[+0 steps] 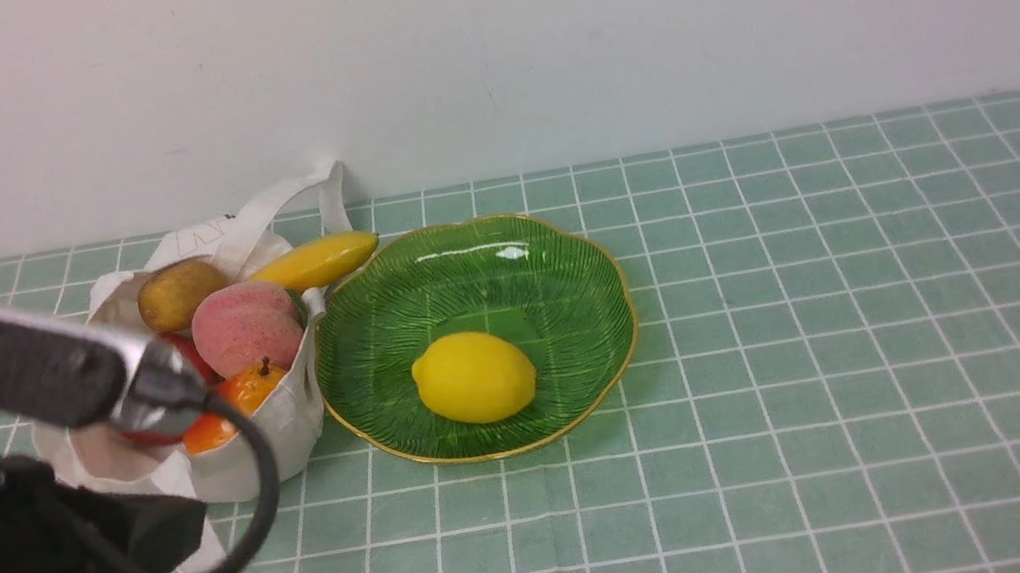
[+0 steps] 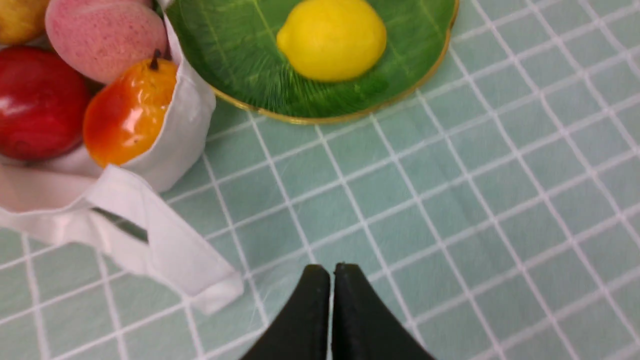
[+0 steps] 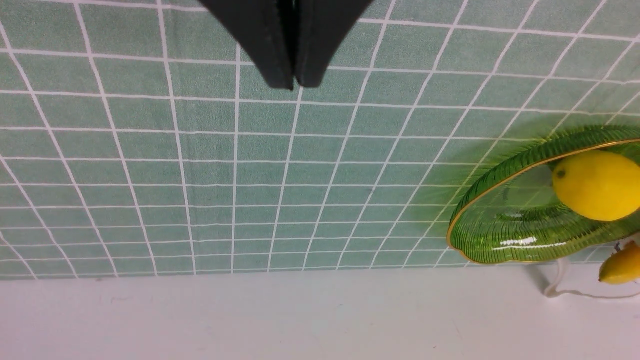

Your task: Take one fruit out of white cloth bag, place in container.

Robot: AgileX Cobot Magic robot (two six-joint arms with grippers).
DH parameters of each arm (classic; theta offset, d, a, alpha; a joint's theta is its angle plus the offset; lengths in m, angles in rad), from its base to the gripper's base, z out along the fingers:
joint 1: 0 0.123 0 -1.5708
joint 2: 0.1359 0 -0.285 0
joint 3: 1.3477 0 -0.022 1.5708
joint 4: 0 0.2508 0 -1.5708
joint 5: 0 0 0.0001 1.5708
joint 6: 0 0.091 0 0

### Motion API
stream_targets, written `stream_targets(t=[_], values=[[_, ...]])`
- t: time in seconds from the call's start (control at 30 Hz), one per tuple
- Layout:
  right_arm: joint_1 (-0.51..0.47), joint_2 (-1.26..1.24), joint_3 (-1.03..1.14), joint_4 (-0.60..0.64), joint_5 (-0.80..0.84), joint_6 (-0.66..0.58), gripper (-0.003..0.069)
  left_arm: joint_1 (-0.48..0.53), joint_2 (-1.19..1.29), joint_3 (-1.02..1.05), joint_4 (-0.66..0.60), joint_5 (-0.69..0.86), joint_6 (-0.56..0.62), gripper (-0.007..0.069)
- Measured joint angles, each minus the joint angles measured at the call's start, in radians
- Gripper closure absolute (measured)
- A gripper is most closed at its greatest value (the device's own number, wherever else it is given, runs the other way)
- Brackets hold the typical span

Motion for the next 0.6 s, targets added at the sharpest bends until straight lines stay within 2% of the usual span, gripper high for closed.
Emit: stream_targets(t=[0.03,0.1,0.23,0.6], values=[[0.000,0.000,0.000,0.000,0.000,0.000,0.0671,-0.001,-0.025,0.042,-0.002,-0.051,-0.007,0.0632],[0.000,0.000,0.000,0.000,0.000,0.000,0.0671,-0.001,-0.122,0.191,-0.003,-0.250,-0.022,0.0632],[0.000,0.000,0.000,0.000,0.000,0.000,0.0671,-0.001,-0.223,0.311,-0.004,-0.421,-0.027,0.0632],[0.000,0.000,0.000,0.000,0.000,0.000,0.0671,-0.001,-0.273,0.424,-0.004,-0.468,-0.028,0.0632]])
